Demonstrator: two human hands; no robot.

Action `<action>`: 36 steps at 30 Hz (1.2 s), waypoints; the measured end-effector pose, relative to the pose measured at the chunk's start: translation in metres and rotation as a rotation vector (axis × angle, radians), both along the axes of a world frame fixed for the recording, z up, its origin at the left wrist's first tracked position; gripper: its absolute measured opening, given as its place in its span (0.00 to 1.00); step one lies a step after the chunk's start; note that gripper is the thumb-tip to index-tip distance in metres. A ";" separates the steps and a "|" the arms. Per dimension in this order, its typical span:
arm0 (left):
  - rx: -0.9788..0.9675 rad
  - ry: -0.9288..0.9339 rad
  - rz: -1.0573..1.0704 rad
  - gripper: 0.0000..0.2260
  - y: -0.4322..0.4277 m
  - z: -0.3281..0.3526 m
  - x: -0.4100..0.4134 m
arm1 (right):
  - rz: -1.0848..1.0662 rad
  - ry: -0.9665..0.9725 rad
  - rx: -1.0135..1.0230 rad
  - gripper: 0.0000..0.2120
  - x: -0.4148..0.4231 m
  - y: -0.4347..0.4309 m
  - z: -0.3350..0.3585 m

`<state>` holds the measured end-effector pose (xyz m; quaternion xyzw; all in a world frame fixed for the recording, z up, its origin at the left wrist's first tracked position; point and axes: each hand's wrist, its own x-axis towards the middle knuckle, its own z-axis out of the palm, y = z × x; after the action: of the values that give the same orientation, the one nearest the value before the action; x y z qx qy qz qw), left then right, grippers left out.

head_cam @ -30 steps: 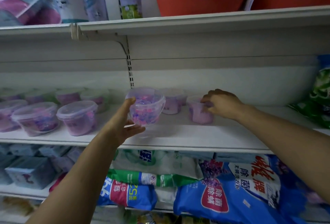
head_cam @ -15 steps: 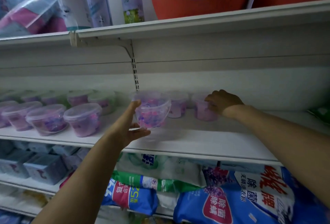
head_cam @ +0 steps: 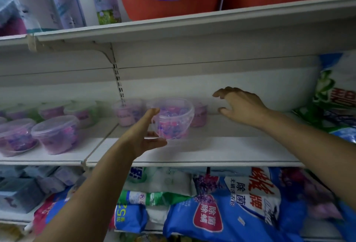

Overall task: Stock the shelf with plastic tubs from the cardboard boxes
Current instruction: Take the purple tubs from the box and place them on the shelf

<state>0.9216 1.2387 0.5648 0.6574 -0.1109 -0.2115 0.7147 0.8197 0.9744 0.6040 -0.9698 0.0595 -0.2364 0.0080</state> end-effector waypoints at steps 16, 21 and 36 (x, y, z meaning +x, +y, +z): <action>0.231 -0.270 -0.196 0.17 -0.165 -0.002 -0.038 | -0.083 -0.002 -0.125 0.15 -0.098 -0.083 0.005; 0.514 -0.931 0.081 0.15 -0.168 -0.004 -0.019 | 0.038 0.121 -0.156 0.25 -0.103 -0.094 -0.002; 1.090 -1.127 -0.077 0.21 -0.133 0.001 0.026 | 0.111 0.043 0.143 0.13 -0.051 -0.066 -0.015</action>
<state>0.9476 1.1054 0.5657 0.9193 -0.3601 0.1047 0.1196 0.7688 0.9089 0.5889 -0.9734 0.0227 -0.2100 0.0889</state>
